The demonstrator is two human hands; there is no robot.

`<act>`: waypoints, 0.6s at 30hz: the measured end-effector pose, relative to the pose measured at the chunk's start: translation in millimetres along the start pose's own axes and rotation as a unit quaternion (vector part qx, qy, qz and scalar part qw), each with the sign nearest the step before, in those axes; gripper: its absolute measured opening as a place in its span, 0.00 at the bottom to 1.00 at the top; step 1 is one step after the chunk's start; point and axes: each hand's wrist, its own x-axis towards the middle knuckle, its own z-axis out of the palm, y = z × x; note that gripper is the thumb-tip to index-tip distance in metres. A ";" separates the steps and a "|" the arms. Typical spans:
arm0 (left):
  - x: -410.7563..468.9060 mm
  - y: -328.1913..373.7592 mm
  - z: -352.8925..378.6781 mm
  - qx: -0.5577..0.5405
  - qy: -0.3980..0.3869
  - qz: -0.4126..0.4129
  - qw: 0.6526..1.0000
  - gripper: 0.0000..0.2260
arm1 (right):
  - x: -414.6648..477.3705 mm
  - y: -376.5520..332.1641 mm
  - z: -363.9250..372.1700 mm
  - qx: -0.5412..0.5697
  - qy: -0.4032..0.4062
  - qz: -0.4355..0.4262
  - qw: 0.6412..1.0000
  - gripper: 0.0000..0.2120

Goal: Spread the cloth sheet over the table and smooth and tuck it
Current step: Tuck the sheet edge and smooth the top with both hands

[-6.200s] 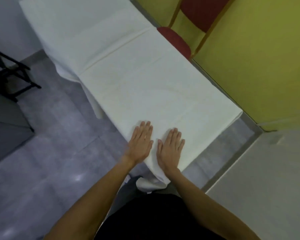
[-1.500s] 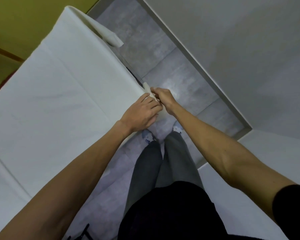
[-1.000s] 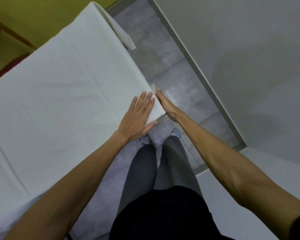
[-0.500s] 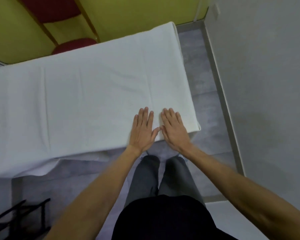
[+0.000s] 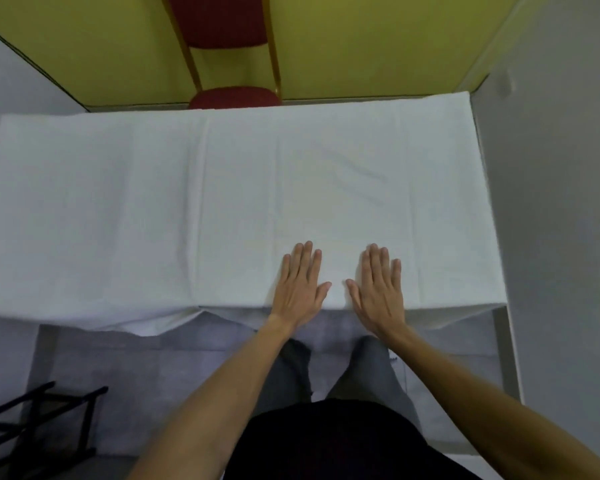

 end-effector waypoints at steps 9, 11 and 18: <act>-37.5 -148.0 -23.4 0.012 -0.006 0.031 0.999 0.33 | 38.9 -141.2 24.4 0.005 -0.010 -0.002 1.000 0.33; -39.8 -166.1 -26.6 0.011 0.000 0.024 1.000 0.33 | 45.5 -166.8 32.8 0.015 -0.012 -0.014 1.000 0.32; -47.5 -191.7 -34.8 0.009 0.010 -0.009 1.000 0.32 | 59.7 -227.5 47.6 0.047 -0.008 -0.055 0.997 0.26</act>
